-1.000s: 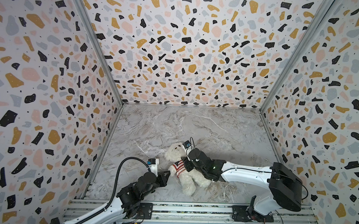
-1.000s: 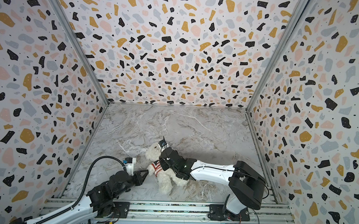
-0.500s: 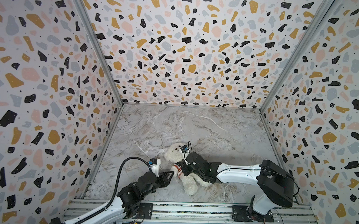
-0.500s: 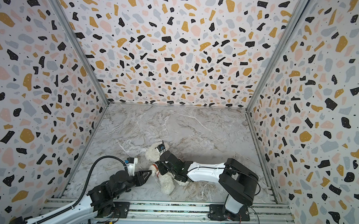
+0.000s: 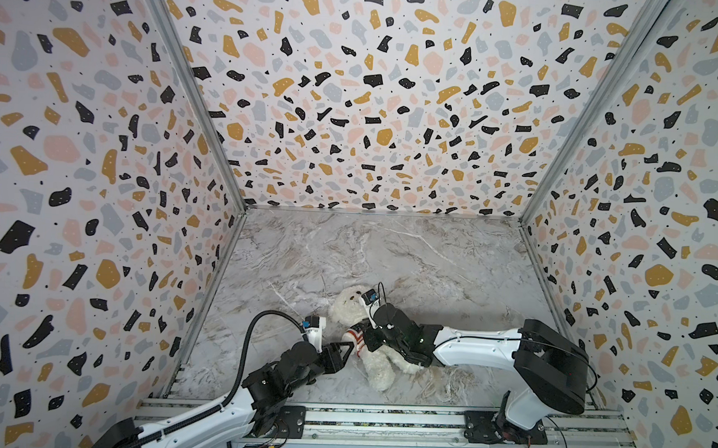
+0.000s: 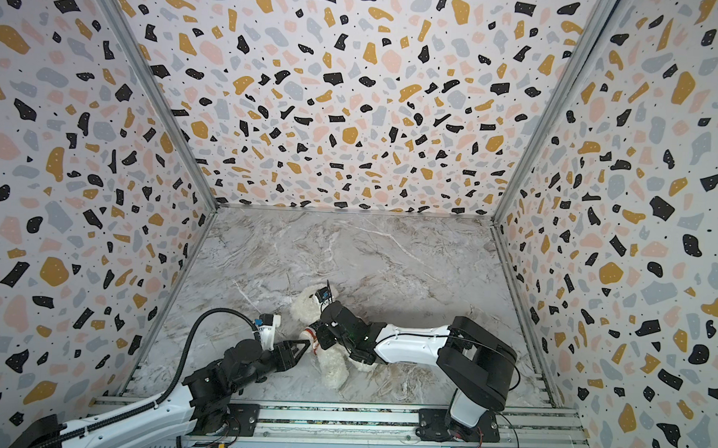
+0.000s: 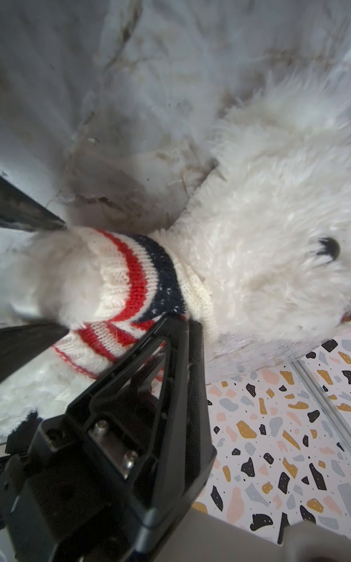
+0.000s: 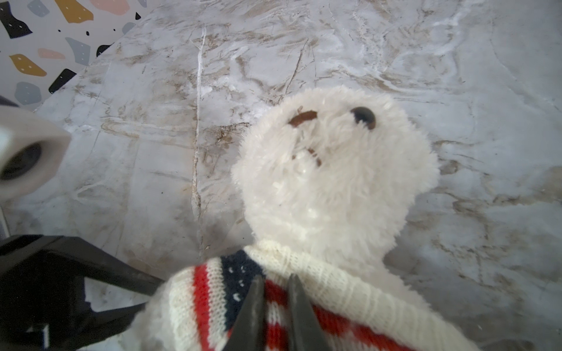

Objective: Dress the teddy bear

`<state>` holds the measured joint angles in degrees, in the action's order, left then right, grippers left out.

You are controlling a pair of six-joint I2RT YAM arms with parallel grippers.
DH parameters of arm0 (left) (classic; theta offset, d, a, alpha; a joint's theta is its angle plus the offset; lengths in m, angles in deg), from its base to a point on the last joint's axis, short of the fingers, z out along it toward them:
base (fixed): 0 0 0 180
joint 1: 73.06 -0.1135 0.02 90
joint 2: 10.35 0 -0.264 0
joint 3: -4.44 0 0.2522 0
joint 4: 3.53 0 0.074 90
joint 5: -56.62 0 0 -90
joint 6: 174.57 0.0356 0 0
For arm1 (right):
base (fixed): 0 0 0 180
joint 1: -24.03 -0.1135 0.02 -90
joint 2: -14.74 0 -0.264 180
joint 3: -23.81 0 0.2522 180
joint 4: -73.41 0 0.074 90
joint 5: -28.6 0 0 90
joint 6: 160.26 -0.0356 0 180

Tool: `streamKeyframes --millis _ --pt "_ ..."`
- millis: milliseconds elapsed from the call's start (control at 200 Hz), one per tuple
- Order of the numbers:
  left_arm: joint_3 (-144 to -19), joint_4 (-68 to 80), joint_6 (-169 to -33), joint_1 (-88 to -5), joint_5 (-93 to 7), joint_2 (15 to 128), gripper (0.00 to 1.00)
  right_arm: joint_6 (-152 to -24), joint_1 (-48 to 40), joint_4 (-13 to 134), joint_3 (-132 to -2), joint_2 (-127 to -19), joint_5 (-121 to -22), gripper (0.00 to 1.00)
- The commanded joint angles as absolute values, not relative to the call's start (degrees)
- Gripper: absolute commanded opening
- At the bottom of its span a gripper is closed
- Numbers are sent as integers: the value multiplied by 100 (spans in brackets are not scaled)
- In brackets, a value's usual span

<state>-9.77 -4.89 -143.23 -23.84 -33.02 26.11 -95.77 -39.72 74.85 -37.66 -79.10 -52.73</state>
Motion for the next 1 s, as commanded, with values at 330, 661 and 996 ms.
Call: streamKeyframes --millis 330,661,996 --pt "-539 -553 -14596 -2232 -2954 2834 25 -9627 -3960 7415 -3568 -7908 -5236 17" --pt "-441 314 -14678 -2230 -2886 2037 0 -9539 -3860 7214 -3380 -7697 -4991 2" --pt "-97 446 -14759 -2231 -2881 1541 0 -9356 -3368 7143 -3021 -7142 -4867 0"
